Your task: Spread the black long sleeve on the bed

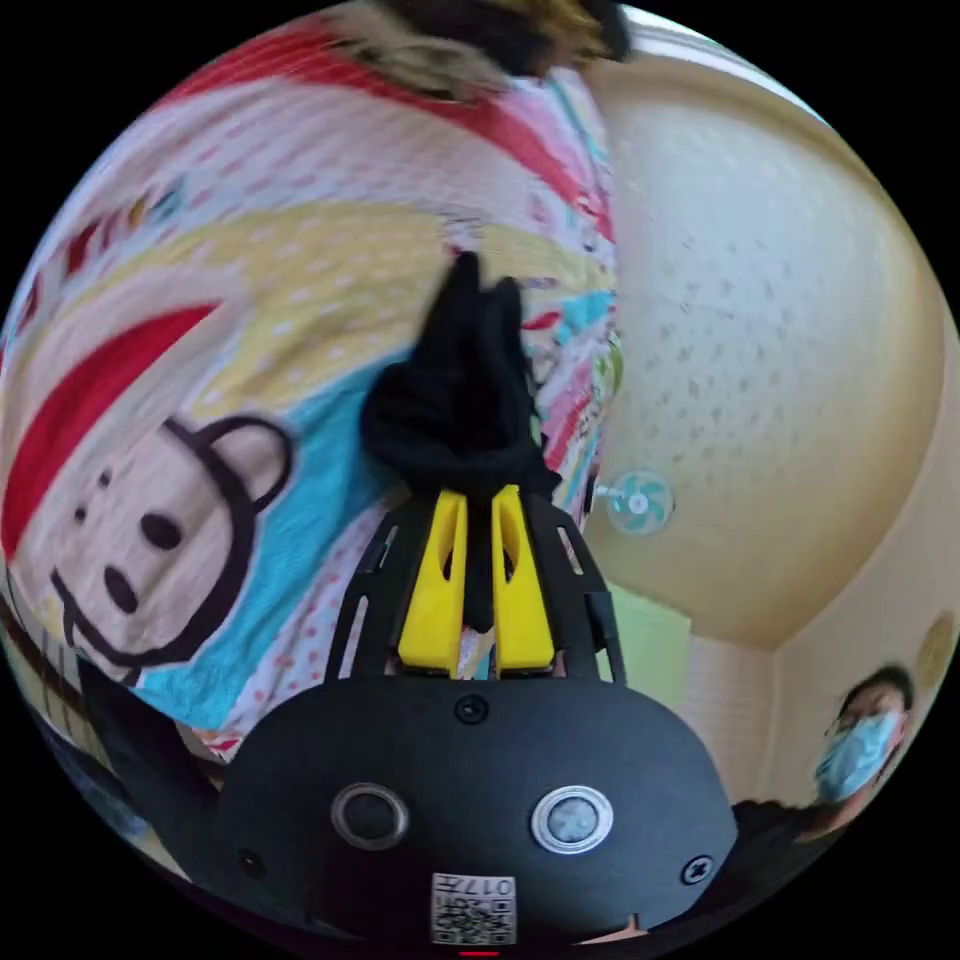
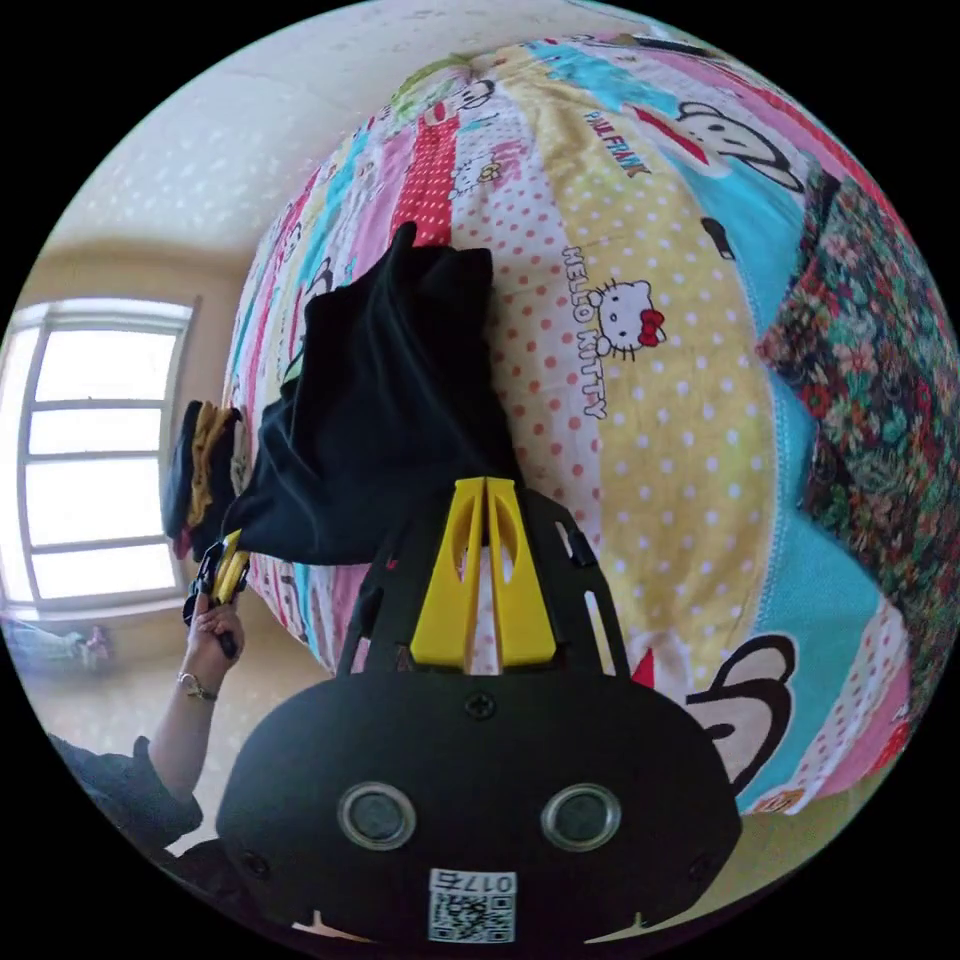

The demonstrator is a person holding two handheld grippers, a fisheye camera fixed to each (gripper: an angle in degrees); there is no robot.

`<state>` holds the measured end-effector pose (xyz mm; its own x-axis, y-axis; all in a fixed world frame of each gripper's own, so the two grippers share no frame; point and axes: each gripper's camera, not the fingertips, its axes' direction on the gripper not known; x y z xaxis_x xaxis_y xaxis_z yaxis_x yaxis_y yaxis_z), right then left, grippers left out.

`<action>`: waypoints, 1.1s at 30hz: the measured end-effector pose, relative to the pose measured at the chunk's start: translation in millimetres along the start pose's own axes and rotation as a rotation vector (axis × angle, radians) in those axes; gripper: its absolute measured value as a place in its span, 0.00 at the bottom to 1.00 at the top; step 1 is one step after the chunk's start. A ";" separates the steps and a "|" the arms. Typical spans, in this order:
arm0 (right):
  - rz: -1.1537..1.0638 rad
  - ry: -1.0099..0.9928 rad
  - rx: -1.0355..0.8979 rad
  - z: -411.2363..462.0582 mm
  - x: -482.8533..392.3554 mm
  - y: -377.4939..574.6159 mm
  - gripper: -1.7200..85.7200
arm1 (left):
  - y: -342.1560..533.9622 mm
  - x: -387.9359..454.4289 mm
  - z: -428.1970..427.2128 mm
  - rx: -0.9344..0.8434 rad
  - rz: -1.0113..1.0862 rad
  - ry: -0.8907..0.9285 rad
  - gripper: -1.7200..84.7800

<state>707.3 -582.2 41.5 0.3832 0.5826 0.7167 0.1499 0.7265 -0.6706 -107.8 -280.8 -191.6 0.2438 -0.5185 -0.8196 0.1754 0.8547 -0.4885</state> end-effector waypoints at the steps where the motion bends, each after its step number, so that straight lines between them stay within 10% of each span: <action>1: 0.059 -0.071 0.021 -6.0 16.6 10.1 0.02 | -1.1 57.5 16.4 -0.058 0.135 -0.058 0.07; 10: 0.404 -0.366 0.047 -5.0 106.4 107.5 0.04 | 165.6 270.4 217.4 -0.549 0.985 -0.584 0.09; 19: 0.414 -0.827 0.058 19.4 131.6 114.5 0.15 | 34.2 114.7 173.4 -0.315 0.338 -0.475 0.18; 27: 0.513 -1.095 0.190 68.7 116.5 92.4 0.22 | -24.7 -69.5 252.2 -0.590 -0.267 -0.089 0.12; 33: 0.524 -1.423 0.295 104.7 92.0 3.7 0.25 | 11.0 -27.4 224.3 -0.735 -0.047 -0.021 0.10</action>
<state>647.6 -487.8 125.0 -0.8479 0.5163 0.1200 0.0351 0.2806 -0.9592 101.5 -262.8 -107.4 0.2709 -0.5491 -0.7906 -0.4967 0.6238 -0.6034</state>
